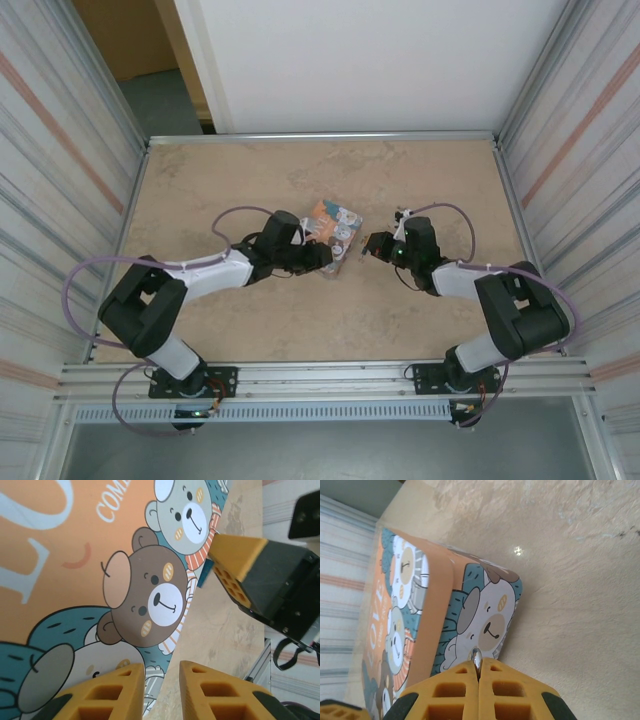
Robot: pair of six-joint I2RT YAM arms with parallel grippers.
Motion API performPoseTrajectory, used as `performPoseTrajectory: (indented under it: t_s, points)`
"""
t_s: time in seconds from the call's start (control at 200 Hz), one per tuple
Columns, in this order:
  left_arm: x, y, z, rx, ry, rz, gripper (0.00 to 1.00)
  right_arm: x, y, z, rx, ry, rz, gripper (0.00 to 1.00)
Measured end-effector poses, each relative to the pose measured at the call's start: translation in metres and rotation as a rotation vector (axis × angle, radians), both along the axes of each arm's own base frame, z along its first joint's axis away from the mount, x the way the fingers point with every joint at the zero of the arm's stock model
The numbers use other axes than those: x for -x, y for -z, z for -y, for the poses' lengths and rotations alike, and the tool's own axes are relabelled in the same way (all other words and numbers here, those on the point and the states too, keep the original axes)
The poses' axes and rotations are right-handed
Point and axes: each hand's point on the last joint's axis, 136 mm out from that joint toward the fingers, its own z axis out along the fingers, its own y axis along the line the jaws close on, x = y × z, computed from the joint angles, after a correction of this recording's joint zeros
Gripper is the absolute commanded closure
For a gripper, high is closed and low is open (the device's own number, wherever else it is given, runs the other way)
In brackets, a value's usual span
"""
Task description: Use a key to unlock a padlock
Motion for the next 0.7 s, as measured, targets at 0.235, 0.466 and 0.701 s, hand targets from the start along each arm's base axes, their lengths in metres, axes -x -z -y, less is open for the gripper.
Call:
performPoseTrajectory:
  t_s: [0.235, 0.466, 0.701]
  points:
    - [-0.015, -0.001, -0.018, -0.021, -0.036, -0.003, 0.74, 0.007, -0.007, 0.003, 0.026, -0.012, 0.007, 0.97]
    - [-0.032, -0.001, -0.038, -0.034, -0.071, -0.007, 0.71, 0.019, -0.020, 0.008, 0.052, -0.032, 0.026, 0.97]
    - [-0.037, -0.005, -0.042, -0.047, -0.067, 0.007, 0.64, 0.036, -0.032, 0.014, 0.103, -0.067, 0.047, 0.97]
